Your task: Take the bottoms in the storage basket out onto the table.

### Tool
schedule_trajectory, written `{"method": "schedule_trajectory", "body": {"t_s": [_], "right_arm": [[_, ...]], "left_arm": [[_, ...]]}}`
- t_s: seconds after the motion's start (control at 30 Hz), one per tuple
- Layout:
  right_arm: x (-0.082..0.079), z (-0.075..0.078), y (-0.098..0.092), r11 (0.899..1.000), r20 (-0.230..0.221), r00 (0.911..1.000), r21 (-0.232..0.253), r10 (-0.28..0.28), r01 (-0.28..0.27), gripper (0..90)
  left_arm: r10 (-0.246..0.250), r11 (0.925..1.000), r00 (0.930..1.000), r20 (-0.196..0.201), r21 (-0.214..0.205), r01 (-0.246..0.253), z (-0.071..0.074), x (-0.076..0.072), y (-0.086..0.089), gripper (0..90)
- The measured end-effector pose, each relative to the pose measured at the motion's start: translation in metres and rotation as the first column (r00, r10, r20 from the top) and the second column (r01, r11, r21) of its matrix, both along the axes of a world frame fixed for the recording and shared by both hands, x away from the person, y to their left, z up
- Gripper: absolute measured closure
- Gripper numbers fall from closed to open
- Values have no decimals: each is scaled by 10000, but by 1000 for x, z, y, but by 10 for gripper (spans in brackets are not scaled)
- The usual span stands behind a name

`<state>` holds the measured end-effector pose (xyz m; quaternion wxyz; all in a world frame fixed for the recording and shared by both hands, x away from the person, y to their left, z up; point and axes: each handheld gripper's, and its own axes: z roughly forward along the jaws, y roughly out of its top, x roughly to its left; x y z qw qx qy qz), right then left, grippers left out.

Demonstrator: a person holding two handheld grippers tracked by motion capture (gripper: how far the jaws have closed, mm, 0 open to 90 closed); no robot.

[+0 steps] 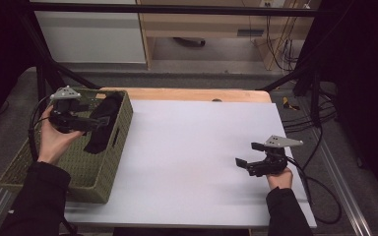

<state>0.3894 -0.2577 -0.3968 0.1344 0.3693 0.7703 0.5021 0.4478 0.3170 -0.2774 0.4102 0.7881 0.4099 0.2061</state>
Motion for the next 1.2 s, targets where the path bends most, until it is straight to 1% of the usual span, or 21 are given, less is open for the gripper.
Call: {"method": "schedule_trajectory", "body": {"t_s": [0.2,0.3,0.53,0.67,0.73,0.77,0.83,0.93,1.1,1.2], "right_arm": [[0,0,0,10000,-18,10000,-28,-21,21,41],[0,0,0,10000,-20,10000,-23,-21,21,41],[0,0,0,10000,-19,10000,-33,-28,28,41],[0,0,0,10000,-27,10000,-56,-14,14,41],[0,0,0,10000,-20,10000,-29,-23,22,41],[0,0,0,10000,-20,10000,-27,-26,26,41],[0,0,0,10000,-37,10000,-48,-21,21,41],[1,-1,1,10000,-19,10000,-67,-7,7,41],[1,-1,1,10000,-27,10000,-79,-21,21,41],[1,-1,1,10000,-31,10000,-94,-4,3,41]], "left_arm": [[107,9999,9999,-136,87,-106,-4,11,0,49],[197,9996,9997,-146,189,-194,-5,16,0,49],[289,9993,9995,-124,227,-286,-6,25,-3,49],[275,9995,9996,-86,147,-273,-8,30,-4,49],[225,9997,9996,-152,63,-224,-9,33,-5,49],[223,9997,9996,-166,96,-221,-10,34,-6,48],[335,9993,9993,-140,160,-332,-11,36,-6,49],[386,9992,9991,-162,105,-384,-12,40,-7,49],[627,9980,9971,-436,-94,-632,-18,46,-10,49],[581,9983,9974,-433,120,-576,-21,48,-12,51]]}}
